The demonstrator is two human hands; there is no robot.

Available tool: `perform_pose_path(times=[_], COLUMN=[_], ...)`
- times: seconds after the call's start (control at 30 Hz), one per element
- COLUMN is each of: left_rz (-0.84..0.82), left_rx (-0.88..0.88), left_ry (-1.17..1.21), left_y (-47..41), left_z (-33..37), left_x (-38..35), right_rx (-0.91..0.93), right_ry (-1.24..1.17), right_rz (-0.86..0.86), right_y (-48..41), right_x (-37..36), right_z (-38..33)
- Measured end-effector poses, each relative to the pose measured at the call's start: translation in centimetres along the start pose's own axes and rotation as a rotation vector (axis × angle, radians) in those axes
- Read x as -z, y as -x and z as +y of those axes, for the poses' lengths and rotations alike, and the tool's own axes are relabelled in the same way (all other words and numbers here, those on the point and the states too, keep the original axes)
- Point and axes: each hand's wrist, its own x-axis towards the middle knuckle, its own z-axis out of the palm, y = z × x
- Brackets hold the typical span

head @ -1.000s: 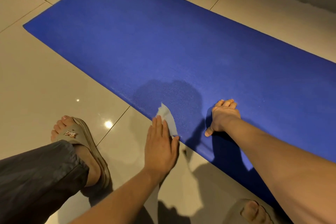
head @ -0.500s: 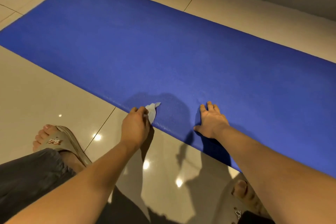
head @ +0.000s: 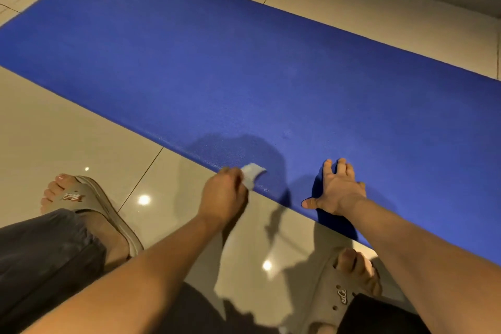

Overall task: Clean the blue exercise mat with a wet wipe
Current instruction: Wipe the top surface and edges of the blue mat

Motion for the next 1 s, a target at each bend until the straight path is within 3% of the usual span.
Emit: perform_pose_path(times=[0.13,0.33,0.43,0.5,0.63,0.77,0.87,1.0], left_rz=[0.133,-0.011,-0.213,-0.265,-0.294,-0.269,-0.323,-0.268], left_rx=[0.252,0.199,0.097,-0.022,-0.324,-0.533,-0.453,-0.129], left_ry=[0.072,0.224,0.219,0.086,-0.309,-0.458,-0.487,-0.259], left_y=[-2.2,0.9,2.5,2.2,0.7,-0.2,0.2,0.8], left_z=[-2.1,5.6,9.6,9.9,6.8,7.4,9.1,10.1], left_x=[1.9,-2.2,-4.3,-4.1,-1.9,-1.3,-1.2,-1.3], right_rx=[0.007,0.012,0.025,0.056,0.161,0.213,0.242,0.258], right_ry=[0.012,0.012,0.013,0.034,0.032,0.004,0.030,0.092], right_rz=[0.019,0.012,-0.011,-0.038,-0.081,-0.124,-0.114,-0.107], right_y=[-0.2,-0.5,-0.7,-0.8,-0.8,-0.8,-0.4,0.5], right_x=[-0.3,0.1,0.3,0.7,1.2,1.1,0.6,0.7], right_z=[0.0,-0.2,0.0,0.6,3.0,4.4,5.5,5.4])
